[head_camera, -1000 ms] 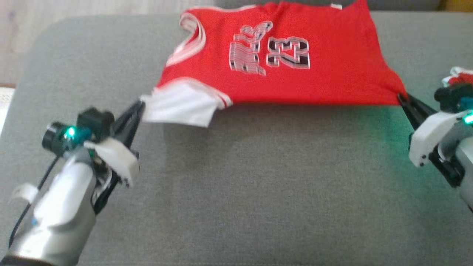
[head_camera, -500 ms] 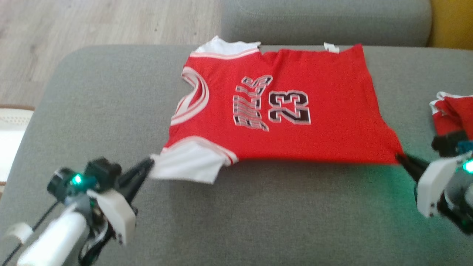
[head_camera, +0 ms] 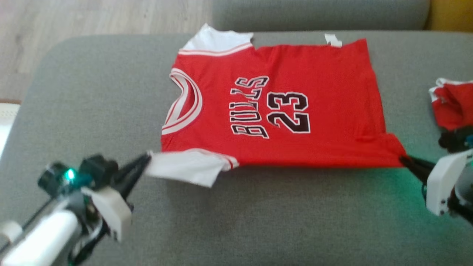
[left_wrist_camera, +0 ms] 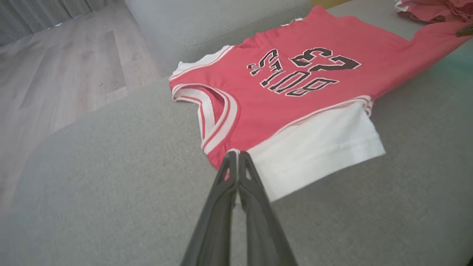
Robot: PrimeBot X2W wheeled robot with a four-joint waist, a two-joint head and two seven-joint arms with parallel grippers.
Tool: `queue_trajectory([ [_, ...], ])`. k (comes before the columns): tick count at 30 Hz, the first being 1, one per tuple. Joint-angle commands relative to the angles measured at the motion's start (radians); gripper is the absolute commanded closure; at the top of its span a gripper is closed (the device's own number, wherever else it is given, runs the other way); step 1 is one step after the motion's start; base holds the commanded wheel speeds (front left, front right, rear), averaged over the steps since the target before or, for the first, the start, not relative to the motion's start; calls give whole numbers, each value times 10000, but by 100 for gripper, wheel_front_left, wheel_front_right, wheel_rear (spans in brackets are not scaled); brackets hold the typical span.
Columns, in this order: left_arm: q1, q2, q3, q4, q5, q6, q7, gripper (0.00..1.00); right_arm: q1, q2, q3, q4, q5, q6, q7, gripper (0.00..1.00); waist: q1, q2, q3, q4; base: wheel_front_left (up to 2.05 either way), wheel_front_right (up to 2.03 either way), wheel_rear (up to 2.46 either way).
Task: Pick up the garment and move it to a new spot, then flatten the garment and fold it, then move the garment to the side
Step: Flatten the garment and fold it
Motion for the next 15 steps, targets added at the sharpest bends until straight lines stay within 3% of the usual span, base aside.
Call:
queue_trajectory([
  [1, -1006, 491, 587, -143, 151, 45, 12, 100, -337, -436, -163, -58, -78, -9, 117, 100, 1, -1, 395, -60, 0, 0, 0],
  [15, -4263, 294, -200, 1733, 1089, -576, 139, 100, -2201, -42, -475, 238, -689, -9, 1498, 100, 1, -1, 2064, -181, 0, 0, 0],
])
